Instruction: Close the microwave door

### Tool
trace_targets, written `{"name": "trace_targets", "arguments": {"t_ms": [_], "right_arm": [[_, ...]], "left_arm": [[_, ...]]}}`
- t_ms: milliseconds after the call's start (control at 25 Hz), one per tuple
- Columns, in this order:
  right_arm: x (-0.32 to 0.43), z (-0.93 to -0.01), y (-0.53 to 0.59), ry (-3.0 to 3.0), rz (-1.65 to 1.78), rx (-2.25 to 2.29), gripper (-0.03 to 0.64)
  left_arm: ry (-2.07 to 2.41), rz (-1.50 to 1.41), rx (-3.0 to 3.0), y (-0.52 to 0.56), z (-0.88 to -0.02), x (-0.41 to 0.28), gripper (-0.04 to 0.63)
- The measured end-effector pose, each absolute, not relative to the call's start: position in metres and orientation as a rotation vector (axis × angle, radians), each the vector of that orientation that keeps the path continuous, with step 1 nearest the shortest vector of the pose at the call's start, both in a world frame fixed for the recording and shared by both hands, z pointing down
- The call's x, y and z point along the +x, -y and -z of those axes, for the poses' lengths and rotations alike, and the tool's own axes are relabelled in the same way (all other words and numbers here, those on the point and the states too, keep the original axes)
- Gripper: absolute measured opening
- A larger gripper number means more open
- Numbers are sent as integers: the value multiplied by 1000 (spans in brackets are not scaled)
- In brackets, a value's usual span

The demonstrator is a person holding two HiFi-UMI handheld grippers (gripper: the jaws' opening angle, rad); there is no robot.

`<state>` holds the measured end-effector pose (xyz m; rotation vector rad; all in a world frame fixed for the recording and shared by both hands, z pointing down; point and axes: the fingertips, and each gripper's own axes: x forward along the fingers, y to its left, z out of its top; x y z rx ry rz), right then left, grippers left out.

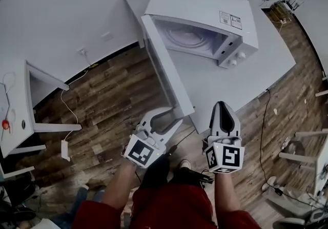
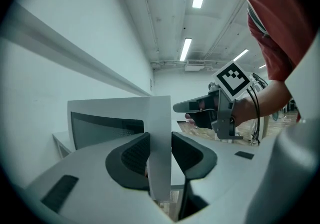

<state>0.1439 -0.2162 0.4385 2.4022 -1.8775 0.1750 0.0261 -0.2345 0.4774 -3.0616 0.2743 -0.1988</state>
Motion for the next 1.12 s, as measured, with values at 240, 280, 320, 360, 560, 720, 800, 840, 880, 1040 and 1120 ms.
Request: {"name": "trace_targets", "arguments": {"t_ms": [240,280,320,360,560,720,800,840,880,1040,1120], "right_arm": [[166,-438,197,1789,-165,2485,38],[169,-438,194,1777,-166,2494,38],[173,-437,191,1768,-166,2502,38],[177,-437,189,1761,-165,2511,38],[201,-437,184,1753,-169,2535,38],[221,-437,192,1782,-184,2521,38],[232,-437,199,1808,-188,2506,38],[238,-437,203,1819,-191,2498,38],[243,-437,206,1829,-192,2490,38],[261,-437,219,1871,-191,2459,38],[269,-437,225,1888,-188,2446,38]], "left_arm": [[-282,173,-3067,235,-477,55,149],[-288,173,-3066,235,-477,59,149],[-295,174,-3068,235,-477,63,147],[-305,173,-3071,235,-477,68,147],[-367,177,-3078,236,-476,94,146],[-430,189,-3066,240,-474,117,144],[-467,186,-3069,243,-473,129,144],[-485,185,-3072,245,-473,135,143],[-502,185,-3072,247,-473,142,143],[-566,178,-3072,255,-472,163,143],[-591,173,-3071,259,-472,173,143]]}}
